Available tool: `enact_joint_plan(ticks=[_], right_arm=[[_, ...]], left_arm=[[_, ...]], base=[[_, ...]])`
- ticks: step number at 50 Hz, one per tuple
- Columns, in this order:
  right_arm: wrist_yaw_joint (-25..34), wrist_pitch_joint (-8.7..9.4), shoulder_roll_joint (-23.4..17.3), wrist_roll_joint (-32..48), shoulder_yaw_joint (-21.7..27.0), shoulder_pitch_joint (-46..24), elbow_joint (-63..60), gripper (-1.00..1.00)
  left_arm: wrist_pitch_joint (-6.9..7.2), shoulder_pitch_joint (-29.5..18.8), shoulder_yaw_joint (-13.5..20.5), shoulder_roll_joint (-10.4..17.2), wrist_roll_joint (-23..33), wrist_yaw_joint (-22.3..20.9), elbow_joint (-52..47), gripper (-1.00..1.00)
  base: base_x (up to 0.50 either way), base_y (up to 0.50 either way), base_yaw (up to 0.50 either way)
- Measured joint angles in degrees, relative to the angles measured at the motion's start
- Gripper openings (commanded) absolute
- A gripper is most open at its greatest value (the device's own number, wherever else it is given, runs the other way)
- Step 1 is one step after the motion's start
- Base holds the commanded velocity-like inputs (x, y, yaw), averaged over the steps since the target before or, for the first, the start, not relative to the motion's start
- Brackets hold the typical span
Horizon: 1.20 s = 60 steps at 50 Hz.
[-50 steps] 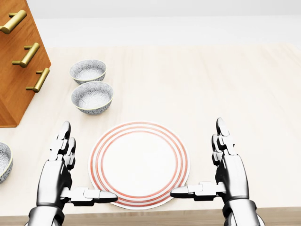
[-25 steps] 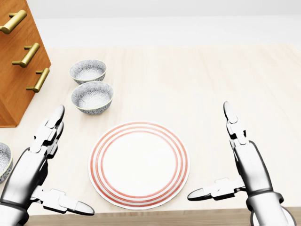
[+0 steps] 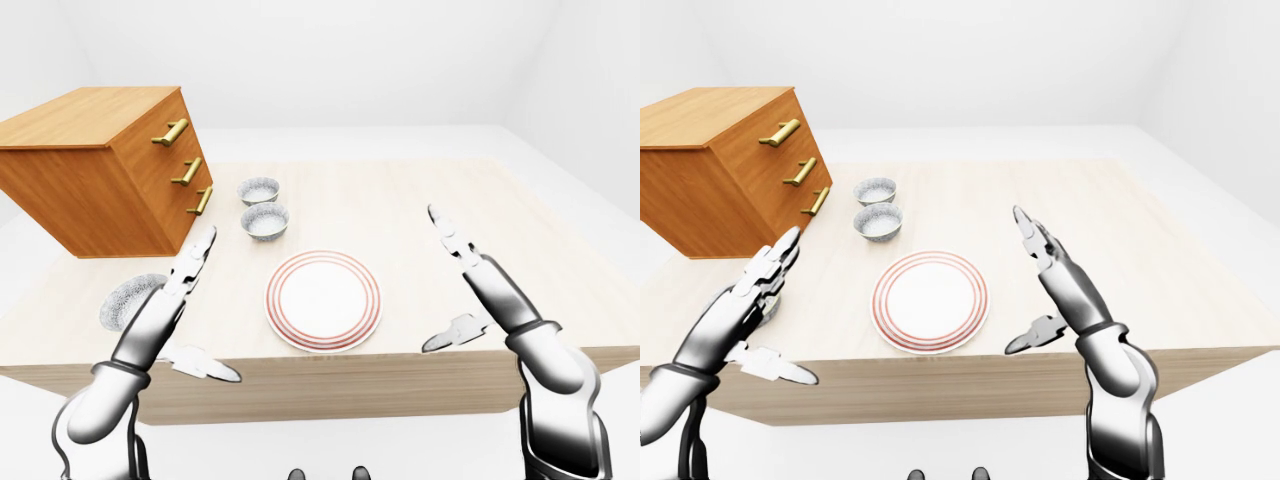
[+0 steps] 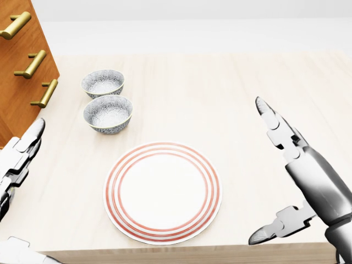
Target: Put the bowl in the middle on the plate.
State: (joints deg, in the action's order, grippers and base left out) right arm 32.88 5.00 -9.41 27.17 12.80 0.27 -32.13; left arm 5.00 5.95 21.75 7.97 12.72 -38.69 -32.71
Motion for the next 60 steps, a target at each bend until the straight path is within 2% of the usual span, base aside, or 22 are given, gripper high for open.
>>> enact_joint_plan(ticks=[8,17,27,41,50,60], right_arm=[[7.1,0.00,-1.6,2.1,3.5,-1.0,-5.0,1.00],[7.1,0.00,-2.6,3.2,6.9,-1.1,-9.4,1.00],[7.1,0.00,-2.9,3.4,10.1,-0.4,-13.5,1.00],[7.1,0.00,-1.7,2.9,12.5,1.6,-15.4,1.00],[7.1,0.00,-0.4,2.3,12.6,3.0,-15.5,1.00],[7.1,0.00,0.2,1.9,12.7,3.6,-15.5,1.00]], left_arm=[[0.00,0.1,3.5,0.7,-0.6,-1.3,-1.9,1.00],[0.00,0.4,8.0,1.3,-1.9,-1.3,-3.2,1.00],[0.00,0.9,10.8,1.2,-2.8,-1.3,-3.3,1.00],[-0.05,1.5,12.5,0.9,-3.3,-1.3,-3.0,1.00],[-1.11,2.2,13.0,0.6,-3.4,-1.3,-2.4,1.00],[-1.63,2.5,13.3,0.4,-3.3,-1.3,-2.1,1.00]], base=[[0.00,0.00,0.00],[0.00,0.00,0.00],[0.00,0.00,0.00],[0.00,0.00,0.00],[0.00,0.00,0.00],[0.00,0.00,0.00]])
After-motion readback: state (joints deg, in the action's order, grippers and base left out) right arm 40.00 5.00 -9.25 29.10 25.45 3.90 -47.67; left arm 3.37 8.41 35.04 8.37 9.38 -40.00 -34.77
